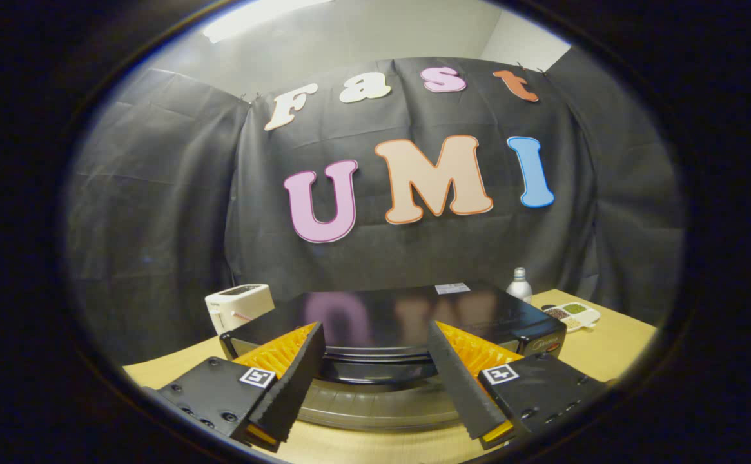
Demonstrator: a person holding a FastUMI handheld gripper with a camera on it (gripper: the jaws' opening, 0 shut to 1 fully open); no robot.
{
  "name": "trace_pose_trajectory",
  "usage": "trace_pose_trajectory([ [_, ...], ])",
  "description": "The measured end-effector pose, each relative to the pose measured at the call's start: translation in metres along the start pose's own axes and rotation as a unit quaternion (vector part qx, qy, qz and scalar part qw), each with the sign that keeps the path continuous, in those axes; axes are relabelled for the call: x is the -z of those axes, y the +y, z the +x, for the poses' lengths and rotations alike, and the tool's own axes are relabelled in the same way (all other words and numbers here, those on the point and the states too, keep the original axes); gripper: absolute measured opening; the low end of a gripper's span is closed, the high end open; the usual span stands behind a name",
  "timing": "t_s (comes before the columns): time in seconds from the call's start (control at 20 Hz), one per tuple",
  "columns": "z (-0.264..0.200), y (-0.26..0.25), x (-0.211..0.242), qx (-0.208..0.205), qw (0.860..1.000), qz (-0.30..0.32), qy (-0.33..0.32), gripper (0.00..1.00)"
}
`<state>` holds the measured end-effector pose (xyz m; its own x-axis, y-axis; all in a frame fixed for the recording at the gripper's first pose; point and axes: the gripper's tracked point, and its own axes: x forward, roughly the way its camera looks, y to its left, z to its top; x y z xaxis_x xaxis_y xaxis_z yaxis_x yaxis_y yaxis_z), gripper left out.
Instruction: Open the toaster oven, put the food inside, and close the toaster oven door.
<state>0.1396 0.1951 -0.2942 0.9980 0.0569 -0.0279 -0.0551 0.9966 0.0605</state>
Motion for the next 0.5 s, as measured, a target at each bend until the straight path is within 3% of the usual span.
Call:
trace_pose_trajectory([
  [0.5,-0.0044,0.0,-0.0001,0.021,1.0,0.004,-0.017,1.0],
])
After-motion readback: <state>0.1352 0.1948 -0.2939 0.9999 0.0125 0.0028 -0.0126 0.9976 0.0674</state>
